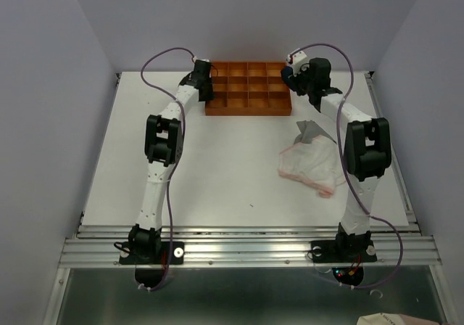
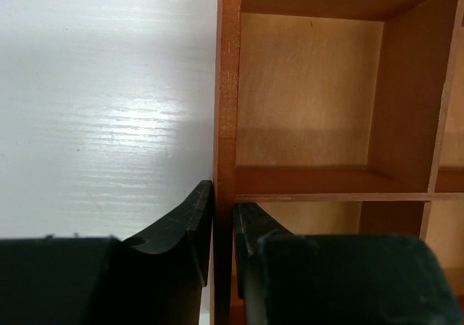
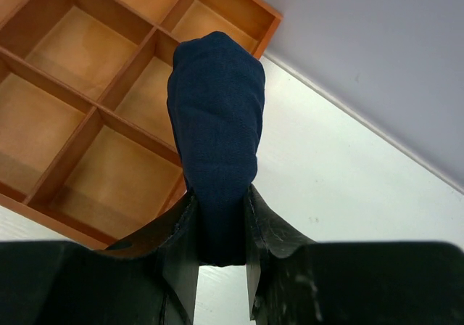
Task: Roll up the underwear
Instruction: Place the rolled underwear into the container
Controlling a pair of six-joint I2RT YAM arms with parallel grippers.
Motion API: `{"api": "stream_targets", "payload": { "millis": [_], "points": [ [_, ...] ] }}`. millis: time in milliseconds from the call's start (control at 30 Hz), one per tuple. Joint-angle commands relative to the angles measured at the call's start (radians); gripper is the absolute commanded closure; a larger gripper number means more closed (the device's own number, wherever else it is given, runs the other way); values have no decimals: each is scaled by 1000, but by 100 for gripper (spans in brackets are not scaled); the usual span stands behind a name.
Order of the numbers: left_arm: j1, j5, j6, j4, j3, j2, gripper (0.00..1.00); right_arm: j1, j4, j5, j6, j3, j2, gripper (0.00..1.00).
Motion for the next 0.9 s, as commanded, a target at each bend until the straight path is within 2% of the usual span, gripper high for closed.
{"api": "stream_targets", "payload": {
  "millis": [0,167,300,500,667,867],
  "points": [
    [-3,-19,-15,89,54,-3,78,-4,11,-28,-96,43,15,99],
    [-3,-38,-18,87,46,-5,81,-4,69,1,-180,23,29,99],
    [-1,-61,-23,90,43,-9,92,34,133,76,-269,10,52,99],
    [0,-59,-38,101,32,-23,99,68,147,78,-307,4,78,99],
    [2,-59,-23,118,23,-26,99,106,181,121,-357,-10,110,99],
    [8,-59,-24,118,26,-23,99,106,127,86,-389,-12,127,99]
  ]
}}
